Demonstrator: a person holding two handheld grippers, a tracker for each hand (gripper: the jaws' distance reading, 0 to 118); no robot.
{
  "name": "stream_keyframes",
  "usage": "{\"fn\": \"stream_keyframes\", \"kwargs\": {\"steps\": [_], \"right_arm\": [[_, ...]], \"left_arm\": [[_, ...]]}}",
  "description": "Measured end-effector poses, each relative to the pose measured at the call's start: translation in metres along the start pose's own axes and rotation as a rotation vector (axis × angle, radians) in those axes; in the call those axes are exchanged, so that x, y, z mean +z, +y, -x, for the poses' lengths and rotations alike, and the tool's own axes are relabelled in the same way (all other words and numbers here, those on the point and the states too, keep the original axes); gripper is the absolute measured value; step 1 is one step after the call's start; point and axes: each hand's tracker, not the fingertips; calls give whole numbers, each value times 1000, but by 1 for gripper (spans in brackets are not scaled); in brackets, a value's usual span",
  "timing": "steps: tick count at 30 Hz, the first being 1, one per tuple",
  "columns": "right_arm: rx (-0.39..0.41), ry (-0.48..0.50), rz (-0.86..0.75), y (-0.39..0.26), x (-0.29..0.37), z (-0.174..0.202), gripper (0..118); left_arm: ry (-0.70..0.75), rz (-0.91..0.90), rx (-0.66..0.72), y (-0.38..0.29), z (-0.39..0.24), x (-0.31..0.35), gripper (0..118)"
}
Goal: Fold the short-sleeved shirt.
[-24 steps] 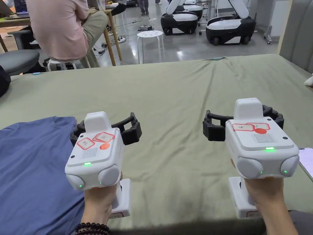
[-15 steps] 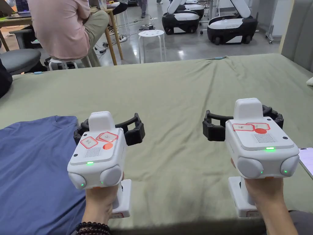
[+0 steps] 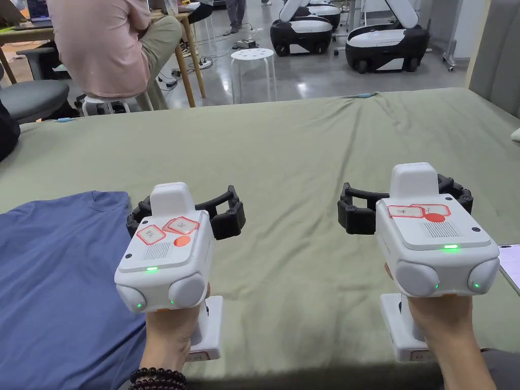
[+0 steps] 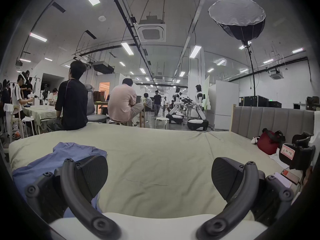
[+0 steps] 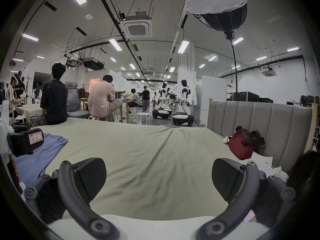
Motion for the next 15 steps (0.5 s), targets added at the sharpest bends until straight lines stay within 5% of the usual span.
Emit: {"fn": "stream_keyframes", "kwargs": {"steps": [15], "right_arm": [[-17,10,3,-1,2,-1,118]], "left_arm": [[-1,-5,-23,3,-4,3,118]]}}
